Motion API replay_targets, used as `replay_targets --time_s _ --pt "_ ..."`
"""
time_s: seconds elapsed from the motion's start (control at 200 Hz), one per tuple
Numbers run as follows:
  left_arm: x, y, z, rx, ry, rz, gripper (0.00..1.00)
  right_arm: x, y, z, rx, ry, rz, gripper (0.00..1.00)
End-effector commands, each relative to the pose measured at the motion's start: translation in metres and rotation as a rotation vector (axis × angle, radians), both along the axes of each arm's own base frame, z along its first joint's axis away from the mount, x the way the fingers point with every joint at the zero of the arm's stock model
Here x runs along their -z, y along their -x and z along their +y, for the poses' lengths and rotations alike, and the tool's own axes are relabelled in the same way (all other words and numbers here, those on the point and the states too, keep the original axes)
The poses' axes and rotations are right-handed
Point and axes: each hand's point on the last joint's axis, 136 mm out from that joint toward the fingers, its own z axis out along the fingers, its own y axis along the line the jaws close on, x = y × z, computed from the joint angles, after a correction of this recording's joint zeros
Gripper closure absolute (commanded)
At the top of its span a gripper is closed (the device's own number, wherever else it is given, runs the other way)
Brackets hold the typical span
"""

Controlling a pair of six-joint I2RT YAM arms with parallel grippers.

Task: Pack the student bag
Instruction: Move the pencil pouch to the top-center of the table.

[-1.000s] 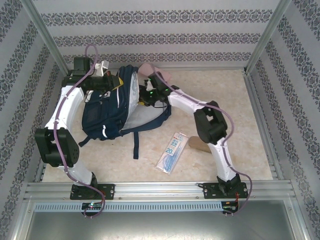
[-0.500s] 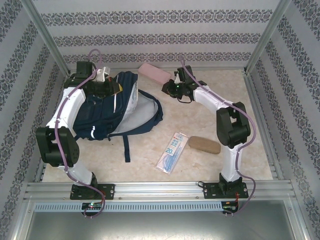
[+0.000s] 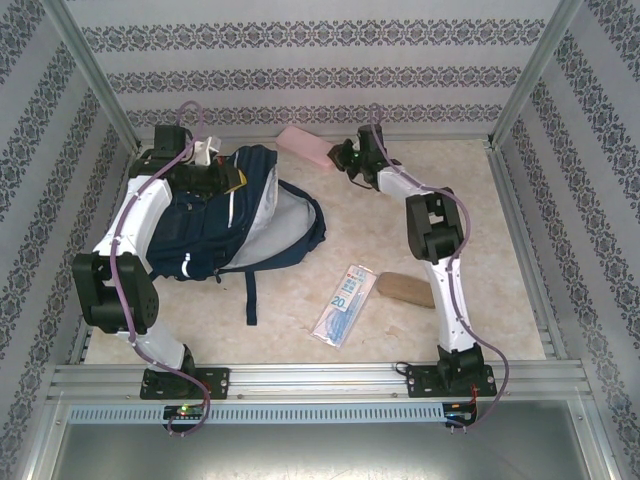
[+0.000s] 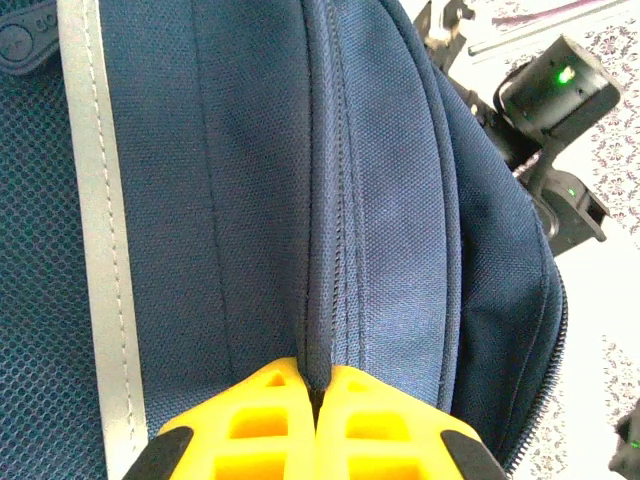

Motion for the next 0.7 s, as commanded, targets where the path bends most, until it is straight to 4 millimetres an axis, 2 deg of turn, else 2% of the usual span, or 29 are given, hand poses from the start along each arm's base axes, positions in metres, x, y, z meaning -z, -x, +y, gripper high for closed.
replay_targets --time_s 0.0,0.09,0.15,0.25,0.335,0.43,0.62,0.694 --pt "-0.008 0.012 -0.003 -0.013 0.015 0.009 1.0 -0.023 -0.03 0.005 0.066 -0.075 -0.058 0.98" --pt "-0.007 0.015 -0.004 -0.014 0.014 0.018 1.0 -0.006 -0.044 0.003 0.105 -0.056 -0.012 0.98" --pt "-0.007 0.016 -0.004 -0.015 0.011 0.022 1.0 0.018 -0.044 -0.002 0.136 -0.014 0.066 0.98" --pt "-0.009 0.015 -0.003 -0.018 0.004 0.018 1.0 0.058 -0.03 -0.009 0.153 0.035 0.194 0.96" --pt "-0.009 0.012 -0.003 -0.019 0.005 0.017 1.0 0.08 -0.011 -0.012 0.134 0.088 0.28 0.95" --pt "-0.006 0.008 -0.004 -0.017 0.013 0.02 1.0 0.089 0.01 -0.017 0.11 0.173 0.334 0.95" --pt "-0.005 0.0 -0.005 -0.005 0.022 0.013 1.0 0.086 0.048 -0.035 0.1 0.268 0.412 0.97" --pt "-0.004 -0.002 -0.006 0.002 0.025 0.009 1.0 0.087 0.07 -0.043 0.1 0.297 0.454 0.98"
